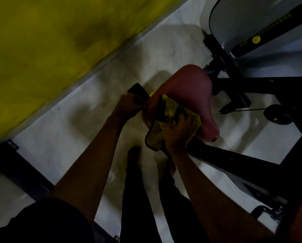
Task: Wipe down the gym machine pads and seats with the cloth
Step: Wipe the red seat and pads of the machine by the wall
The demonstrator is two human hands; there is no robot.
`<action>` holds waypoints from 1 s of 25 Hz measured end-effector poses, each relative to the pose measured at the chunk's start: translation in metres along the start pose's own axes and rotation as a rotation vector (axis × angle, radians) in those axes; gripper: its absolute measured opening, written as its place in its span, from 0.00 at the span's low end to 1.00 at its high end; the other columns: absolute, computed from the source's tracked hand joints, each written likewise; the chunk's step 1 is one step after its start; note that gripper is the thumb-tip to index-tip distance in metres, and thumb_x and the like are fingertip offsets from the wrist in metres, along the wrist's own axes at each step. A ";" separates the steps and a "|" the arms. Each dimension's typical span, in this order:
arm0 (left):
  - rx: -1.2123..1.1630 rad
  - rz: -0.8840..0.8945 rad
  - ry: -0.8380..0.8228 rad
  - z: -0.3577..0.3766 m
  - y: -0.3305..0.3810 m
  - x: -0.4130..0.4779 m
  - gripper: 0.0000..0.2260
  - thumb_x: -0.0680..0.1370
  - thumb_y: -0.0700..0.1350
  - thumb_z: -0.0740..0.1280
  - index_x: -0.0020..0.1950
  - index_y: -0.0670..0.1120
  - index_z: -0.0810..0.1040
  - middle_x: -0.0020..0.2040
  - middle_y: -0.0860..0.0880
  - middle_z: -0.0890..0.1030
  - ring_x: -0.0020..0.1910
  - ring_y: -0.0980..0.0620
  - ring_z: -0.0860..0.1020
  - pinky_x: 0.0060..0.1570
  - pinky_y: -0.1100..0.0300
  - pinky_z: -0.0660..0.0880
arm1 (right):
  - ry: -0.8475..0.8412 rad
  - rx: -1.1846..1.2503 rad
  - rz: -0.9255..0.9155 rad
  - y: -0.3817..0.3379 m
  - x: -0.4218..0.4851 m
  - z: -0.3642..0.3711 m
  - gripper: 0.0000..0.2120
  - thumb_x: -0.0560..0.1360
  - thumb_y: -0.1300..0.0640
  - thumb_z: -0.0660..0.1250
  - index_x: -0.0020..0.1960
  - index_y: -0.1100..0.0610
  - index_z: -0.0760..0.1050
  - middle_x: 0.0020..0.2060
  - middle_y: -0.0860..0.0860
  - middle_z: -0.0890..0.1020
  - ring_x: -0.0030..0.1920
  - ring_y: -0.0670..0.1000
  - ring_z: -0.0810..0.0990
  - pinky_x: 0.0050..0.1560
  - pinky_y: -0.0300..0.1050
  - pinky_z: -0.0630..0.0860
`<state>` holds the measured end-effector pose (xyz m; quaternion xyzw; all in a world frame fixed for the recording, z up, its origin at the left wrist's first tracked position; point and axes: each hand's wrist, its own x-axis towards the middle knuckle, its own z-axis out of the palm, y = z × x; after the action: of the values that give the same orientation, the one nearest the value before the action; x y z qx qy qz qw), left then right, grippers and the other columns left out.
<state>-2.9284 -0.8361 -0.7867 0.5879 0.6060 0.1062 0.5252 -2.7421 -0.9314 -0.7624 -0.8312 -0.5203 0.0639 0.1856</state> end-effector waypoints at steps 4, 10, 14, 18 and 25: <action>-0.016 -0.046 0.031 0.006 0.005 -0.008 0.11 0.78 0.45 0.71 0.58 0.43 0.84 0.57 0.45 0.84 0.55 0.49 0.81 0.49 0.63 0.73 | -0.083 -0.124 -0.079 0.018 0.026 -0.002 0.26 0.75 0.45 0.64 0.68 0.58 0.75 0.68 0.57 0.76 0.69 0.62 0.71 0.71 0.58 0.60; 0.102 -0.024 0.112 0.035 0.001 -0.036 0.18 0.77 0.52 0.71 0.66 0.48 0.79 0.62 0.48 0.82 0.57 0.48 0.81 0.56 0.56 0.76 | -0.063 -0.176 -0.049 0.025 0.091 -0.006 0.26 0.74 0.41 0.60 0.58 0.61 0.78 0.56 0.64 0.76 0.54 0.66 0.76 0.48 0.62 0.77; 0.059 -0.024 0.170 0.037 0.009 -0.042 0.16 0.78 0.48 0.71 0.64 0.47 0.80 0.60 0.47 0.83 0.55 0.48 0.82 0.54 0.55 0.77 | -0.126 -0.140 -0.059 0.034 0.073 0.000 0.37 0.73 0.31 0.61 0.69 0.59 0.71 0.60 0.64 0.78 0.61 0.67 0.76 0.63 0.65 0.71; 0.072 -0.048 0.166 0.034 0.018 -0.045 0.16 0.78 0.46 0.70 0.66 0.46 0.79 0.57 0.44 0.84 0.50 0.45 0.82 0.48 0.55 0.78 | -0.377 -0.245 -0.276 0.046 0.035 0.000 0.47 0.68 0.24 0.58 0.80 0.46 0.55 0.80 0.57 0.57 0.79 0.66 0.52 0.74 0.69 0.39; 0.105 -0.108 0.150 0.040 0.021 -0.045 0.22 0.80 0.49 0.68 0.73 0.47 0.72 0.68 0.43 0.76 0.59 0.46 0.79 0.57 0.55 0.73 | -0.217 -0.334 -0.169 0.053 0.090 -0.003 0.36 0.74 0.33 0.60 0.78 0.43 0.58 0.76 0.57 0.63 0.73 0.67 0.62 0.66 0.67 0.64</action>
<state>-2.8957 -0.8866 -0.7653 0.5713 0.6792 0.0893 0.4521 -2.6561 -0.8731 -0.7722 -0.7920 -0.6084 0.0502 -0.0070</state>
